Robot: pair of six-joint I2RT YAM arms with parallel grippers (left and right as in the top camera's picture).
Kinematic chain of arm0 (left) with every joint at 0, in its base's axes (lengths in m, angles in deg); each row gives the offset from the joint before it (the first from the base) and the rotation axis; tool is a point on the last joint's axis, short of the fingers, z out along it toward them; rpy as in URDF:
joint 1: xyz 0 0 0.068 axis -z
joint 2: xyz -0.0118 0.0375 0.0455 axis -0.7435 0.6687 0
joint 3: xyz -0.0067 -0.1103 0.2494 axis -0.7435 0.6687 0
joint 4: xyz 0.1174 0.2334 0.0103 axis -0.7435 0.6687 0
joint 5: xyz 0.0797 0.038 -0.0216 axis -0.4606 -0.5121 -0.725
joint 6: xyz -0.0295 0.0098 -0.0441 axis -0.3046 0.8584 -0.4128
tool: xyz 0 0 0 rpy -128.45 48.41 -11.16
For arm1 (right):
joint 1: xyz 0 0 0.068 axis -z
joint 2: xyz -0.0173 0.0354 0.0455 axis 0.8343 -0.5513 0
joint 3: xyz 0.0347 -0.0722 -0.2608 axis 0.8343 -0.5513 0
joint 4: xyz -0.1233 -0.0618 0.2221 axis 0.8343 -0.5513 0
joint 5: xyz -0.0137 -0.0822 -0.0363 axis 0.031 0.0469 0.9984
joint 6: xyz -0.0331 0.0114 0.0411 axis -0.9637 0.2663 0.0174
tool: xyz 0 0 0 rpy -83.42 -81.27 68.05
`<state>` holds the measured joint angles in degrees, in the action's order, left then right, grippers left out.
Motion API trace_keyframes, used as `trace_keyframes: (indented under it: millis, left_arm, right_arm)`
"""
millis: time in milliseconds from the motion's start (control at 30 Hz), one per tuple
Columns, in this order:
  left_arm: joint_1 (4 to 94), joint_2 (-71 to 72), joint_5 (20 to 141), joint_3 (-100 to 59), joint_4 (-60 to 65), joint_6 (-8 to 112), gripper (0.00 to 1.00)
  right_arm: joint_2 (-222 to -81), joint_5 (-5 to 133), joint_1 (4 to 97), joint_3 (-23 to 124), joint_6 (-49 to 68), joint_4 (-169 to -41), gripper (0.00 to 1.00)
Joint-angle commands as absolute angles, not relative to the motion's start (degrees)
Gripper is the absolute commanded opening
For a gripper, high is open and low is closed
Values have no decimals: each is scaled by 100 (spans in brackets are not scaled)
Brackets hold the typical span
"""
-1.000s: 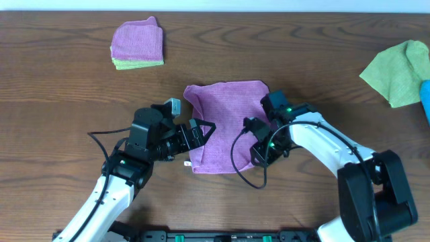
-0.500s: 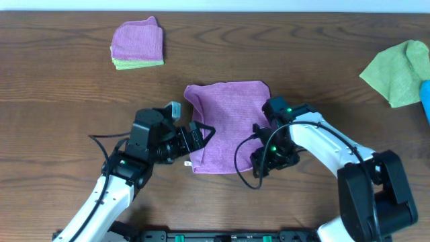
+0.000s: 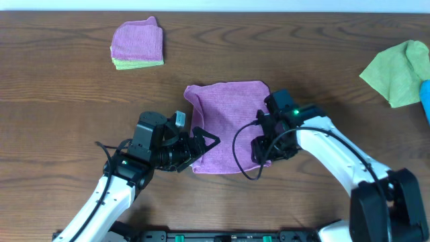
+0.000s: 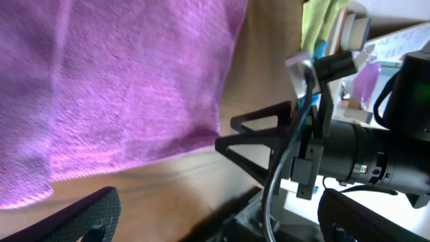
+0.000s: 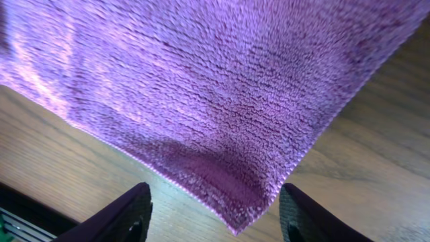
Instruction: Fold the cloth
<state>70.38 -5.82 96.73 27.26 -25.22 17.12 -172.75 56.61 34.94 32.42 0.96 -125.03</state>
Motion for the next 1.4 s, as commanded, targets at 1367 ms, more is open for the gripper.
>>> trace_keyframes:
  millis: [1367]
  left_arm:
    - [9136, 235, 6368, 2577, -1842, -474, 95]
  right_arm:
    - [-17019, 8203, 3957, 3410, 1066, -10505, 54]
